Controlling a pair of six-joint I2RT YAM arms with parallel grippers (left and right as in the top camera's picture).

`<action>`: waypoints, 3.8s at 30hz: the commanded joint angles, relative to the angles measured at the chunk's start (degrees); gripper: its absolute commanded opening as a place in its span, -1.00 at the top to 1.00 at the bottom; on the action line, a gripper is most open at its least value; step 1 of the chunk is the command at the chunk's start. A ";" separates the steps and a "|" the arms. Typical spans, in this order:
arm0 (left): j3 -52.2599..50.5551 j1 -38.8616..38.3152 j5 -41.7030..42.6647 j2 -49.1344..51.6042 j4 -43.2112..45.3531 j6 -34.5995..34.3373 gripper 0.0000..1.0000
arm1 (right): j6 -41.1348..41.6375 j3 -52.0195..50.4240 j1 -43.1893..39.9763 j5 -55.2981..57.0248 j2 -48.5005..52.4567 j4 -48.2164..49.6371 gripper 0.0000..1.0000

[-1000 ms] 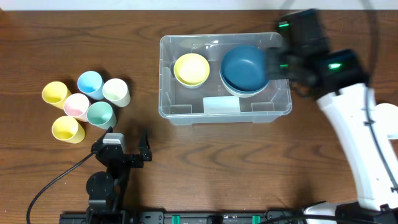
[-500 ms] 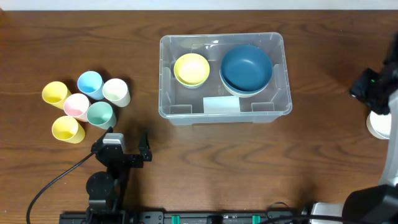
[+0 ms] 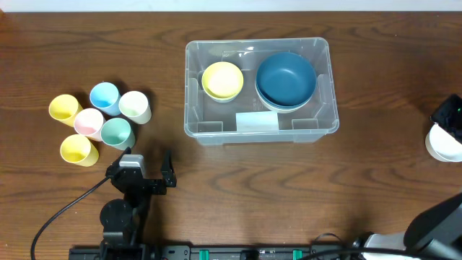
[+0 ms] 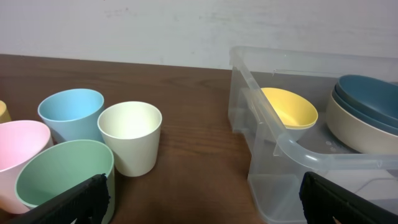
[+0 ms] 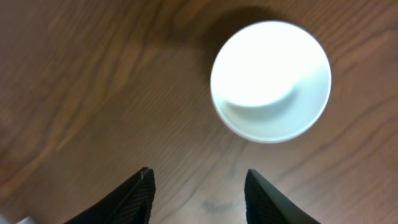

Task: Pack container
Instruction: 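Release the yellow bowl and move the right gripper to the white bowl, then carry the white bowl into the container and stack it on the yellow bowl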

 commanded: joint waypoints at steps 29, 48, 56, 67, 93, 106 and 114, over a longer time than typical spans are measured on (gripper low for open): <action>-0.92 0.28 0.68 -0.35 -1.68 0.55 -0.96 | -3.85 -0.68 -1.64 -0.39 17.92 6.45 0.22; -0.92 0.28 0.66 -0.35 -1.68 0.55 -0.96 | -4.85 -0.68 -1.60 -1.05 21.05 6.84 0.41; -0.92 0.28 0.68 -0.35 -1.68 0.55 -0.96 | -4.26 -0.52 -1.33 -3.23 21.03 6.95 0.97; -0.92 0.28 0.68 -0.35 -1.68 0.55 -0.96 | -3.10 9.38 7.80 -5.84 16.87 -1.27 0.97; -0.92 0.28 0.66 -0.35 -1.68 0.55 -0.96 | -9.81 33.46 70.51 2.89 17.33 3.34 0.98; -0.92 0.28 0.66 -0.35 -1.68 0.57 -0.96 | -9.79 33.46 72.85 -0.39 32.30 7.58 0.97; -0.92 0.28 0.66 -0.35 -1.68 0.55 -0.96 | -9.79 33.46 73.07 -3.06 35.50 10.43 0.97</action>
